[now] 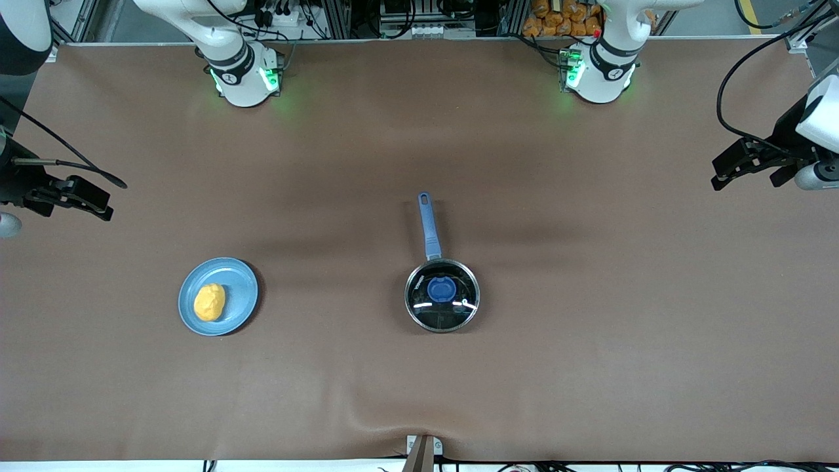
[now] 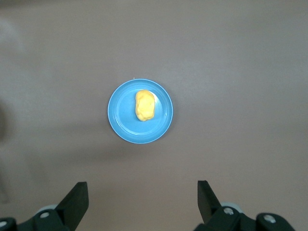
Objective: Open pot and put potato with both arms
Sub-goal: 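Move the right gripper toward the yellow potato on the blue plate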
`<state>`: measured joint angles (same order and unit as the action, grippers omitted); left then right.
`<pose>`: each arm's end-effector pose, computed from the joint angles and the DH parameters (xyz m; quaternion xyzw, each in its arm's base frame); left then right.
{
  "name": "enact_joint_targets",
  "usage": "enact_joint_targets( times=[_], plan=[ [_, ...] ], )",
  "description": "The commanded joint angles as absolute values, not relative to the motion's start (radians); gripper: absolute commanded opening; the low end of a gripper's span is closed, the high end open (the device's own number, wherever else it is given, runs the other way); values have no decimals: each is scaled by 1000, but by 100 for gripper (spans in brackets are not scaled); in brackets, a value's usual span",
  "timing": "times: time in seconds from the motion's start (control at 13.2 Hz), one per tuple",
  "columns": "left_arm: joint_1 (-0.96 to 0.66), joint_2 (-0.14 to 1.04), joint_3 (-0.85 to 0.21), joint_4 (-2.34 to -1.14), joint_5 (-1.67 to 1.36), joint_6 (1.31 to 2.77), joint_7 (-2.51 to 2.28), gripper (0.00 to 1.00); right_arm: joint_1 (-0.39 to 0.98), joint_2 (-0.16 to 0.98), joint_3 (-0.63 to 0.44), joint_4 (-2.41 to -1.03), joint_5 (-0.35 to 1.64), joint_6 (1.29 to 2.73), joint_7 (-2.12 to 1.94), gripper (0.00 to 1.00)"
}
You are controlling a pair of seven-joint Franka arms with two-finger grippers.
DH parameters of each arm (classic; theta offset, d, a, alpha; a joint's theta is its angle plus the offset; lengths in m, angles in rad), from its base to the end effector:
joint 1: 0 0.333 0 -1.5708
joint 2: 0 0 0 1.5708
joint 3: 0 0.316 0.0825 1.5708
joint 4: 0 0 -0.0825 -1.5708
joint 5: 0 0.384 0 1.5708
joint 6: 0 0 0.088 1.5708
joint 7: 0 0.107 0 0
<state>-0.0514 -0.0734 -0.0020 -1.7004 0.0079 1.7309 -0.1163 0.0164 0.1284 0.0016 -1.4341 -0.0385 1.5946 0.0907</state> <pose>0.5450 -0.0284 0.6177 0.9982 0.0310 0.0521 0.0004 0.5970 0.0066 0.6175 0.9990 -0.0362 0.0171 0.0182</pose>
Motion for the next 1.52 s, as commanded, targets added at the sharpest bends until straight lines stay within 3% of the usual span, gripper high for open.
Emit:
enact_joint_targets(
  times=[0.0,0.23,0.61,1.44],
  plan=[
    [-40,-64,-5,-1671,18,1707,-117,100,0,57,9,-1512,-20,1604,39,100],
    [-41,-64,-5,-1663,17,1707,-117,100,0,11,6,-1565,-3,1626,38,100],
    [-43,-64,-6,-1663,21,1706,-129,100,-3,38,3,-1563,-3,1637,51,100],
    [-46,-71,-12,-1666,18,1704,-126,100,-17,394,3,-1572,72,1897,28,100]
  ],
)
